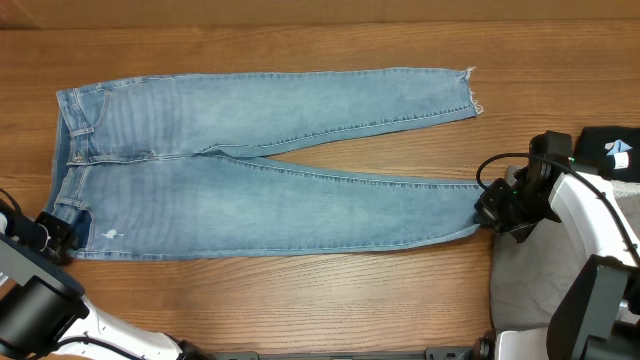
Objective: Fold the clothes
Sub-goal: 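Lift the lower leg hem with the right gripper and fold it onto the upper leg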
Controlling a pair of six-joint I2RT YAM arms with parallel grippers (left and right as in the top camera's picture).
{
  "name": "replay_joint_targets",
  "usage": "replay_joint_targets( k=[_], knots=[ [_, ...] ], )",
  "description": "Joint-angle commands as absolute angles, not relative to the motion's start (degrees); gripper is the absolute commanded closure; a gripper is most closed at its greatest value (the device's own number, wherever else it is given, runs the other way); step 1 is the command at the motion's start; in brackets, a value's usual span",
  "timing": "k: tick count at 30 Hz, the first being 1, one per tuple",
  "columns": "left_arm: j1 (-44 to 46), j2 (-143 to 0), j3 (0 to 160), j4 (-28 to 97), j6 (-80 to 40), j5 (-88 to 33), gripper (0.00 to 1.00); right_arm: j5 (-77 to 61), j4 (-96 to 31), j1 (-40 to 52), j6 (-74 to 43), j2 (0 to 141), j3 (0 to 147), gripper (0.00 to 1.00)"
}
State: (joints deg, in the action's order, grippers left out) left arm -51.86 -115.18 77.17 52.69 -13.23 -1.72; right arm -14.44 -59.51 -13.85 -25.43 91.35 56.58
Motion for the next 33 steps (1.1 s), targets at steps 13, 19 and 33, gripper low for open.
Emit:
replay_joint_targets(
  k=[13,19,33],
  knots=[
    [-52.10,-106.43,79.72,59.44,-12.25,-6.90,0.96,-13.06,-69.01,-13.87,-22.48,88.49,70.22,0.96],
    [-52.10,-88.29,83.35,68.73,-12.45,-2.13,0.96,-9.63,-80.31,-13.85,-22.44,85.65,85.06,0.96],
    [-52.10,-68.34,85.73,73.82,-13.26,5.56,0.96,-9.04,-96.86,-13.85,-17.98,80.58,106.65,0.96]
  ],
)
